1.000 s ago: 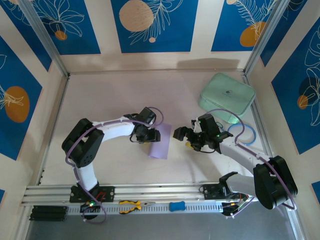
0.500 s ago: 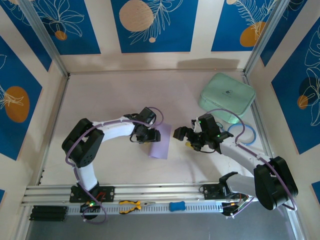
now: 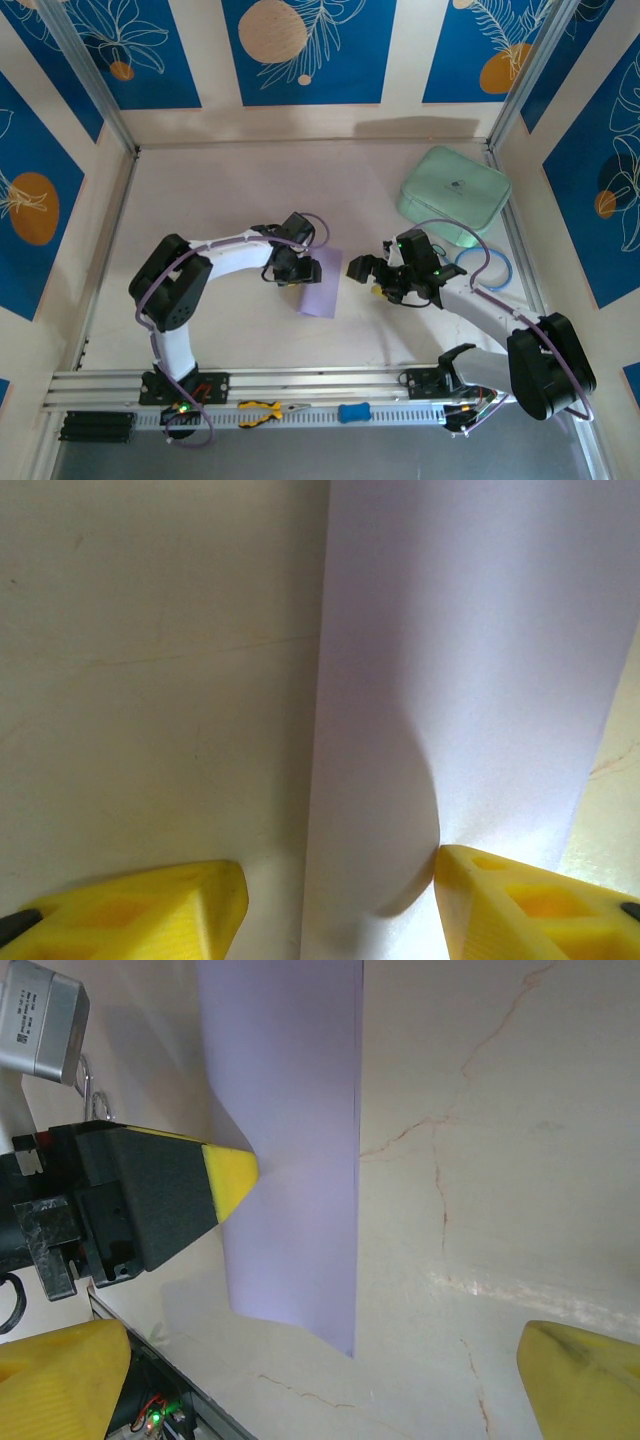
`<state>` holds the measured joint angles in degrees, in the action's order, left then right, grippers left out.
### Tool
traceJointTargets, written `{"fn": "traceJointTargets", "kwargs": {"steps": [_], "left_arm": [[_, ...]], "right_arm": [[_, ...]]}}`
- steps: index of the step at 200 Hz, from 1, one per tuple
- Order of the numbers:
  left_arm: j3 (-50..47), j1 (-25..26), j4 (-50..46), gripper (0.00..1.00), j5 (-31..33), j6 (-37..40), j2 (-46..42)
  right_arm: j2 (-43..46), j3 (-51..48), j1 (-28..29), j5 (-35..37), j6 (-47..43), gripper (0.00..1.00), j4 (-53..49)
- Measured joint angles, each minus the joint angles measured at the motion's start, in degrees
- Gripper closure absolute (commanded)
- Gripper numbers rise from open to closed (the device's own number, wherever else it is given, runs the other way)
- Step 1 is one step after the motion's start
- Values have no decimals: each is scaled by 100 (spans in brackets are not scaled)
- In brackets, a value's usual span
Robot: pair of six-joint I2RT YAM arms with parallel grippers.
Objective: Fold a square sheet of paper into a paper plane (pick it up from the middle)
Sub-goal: First fold the square sheet of paper in half at the center of the table.
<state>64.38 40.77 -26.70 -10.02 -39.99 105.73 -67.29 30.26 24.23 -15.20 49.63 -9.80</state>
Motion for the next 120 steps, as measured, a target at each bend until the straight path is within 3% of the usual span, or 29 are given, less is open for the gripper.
{"fn": "traceJointTargets", "kwargs": {"steps": [120], "left_arm": [[105, 26, -140, 41, 74, 7, 63]], "right_arm": [[0, -2, 0, 0, 0, 0, 0]]}}
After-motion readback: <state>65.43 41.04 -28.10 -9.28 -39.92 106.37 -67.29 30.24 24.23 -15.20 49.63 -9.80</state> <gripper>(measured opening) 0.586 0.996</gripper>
